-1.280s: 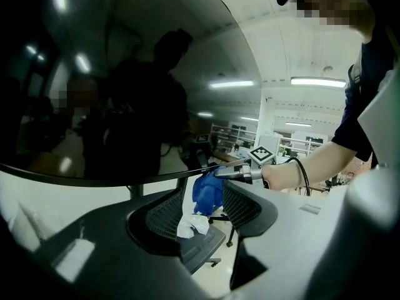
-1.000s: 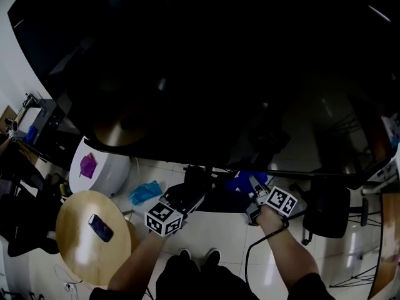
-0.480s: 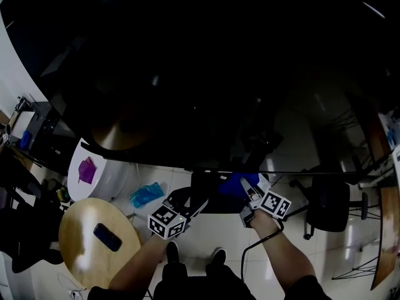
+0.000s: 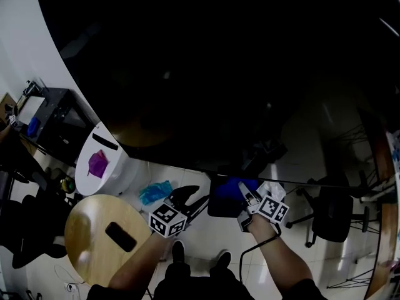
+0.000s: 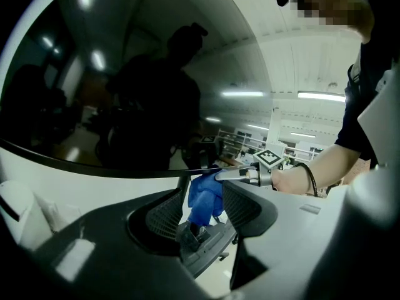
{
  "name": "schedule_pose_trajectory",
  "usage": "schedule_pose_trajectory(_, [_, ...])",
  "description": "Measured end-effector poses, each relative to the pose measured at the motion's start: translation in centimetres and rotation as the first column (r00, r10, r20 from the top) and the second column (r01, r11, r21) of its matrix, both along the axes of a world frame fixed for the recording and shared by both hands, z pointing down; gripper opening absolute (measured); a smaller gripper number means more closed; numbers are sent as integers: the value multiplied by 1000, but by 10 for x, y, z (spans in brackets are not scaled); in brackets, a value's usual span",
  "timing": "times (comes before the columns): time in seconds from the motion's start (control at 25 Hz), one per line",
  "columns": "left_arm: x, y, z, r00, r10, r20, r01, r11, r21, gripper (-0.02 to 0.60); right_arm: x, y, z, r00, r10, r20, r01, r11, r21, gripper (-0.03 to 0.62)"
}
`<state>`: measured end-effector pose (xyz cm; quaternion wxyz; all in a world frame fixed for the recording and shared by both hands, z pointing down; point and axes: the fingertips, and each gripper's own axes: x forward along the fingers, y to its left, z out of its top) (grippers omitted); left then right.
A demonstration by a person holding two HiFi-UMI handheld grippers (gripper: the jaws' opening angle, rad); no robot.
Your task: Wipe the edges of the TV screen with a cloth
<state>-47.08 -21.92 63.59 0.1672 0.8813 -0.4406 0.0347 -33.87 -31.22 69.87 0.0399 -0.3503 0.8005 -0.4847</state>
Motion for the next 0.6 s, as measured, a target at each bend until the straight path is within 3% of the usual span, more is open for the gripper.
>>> schedule_pose_trajectory(0.36, [-89, 15, 12, 997, -82, -9, 82, 997, -12, 189, -94, 25, 2, 998, -70, 0, 70, 996, -58, 212])
schedule_pose_trajectory(0.6, [-141, 26, 11, 991, -132, 0, 132, 991, -8, 189, -155, 35, 0, 989, -147, 5, 147, 989, -34, 212])
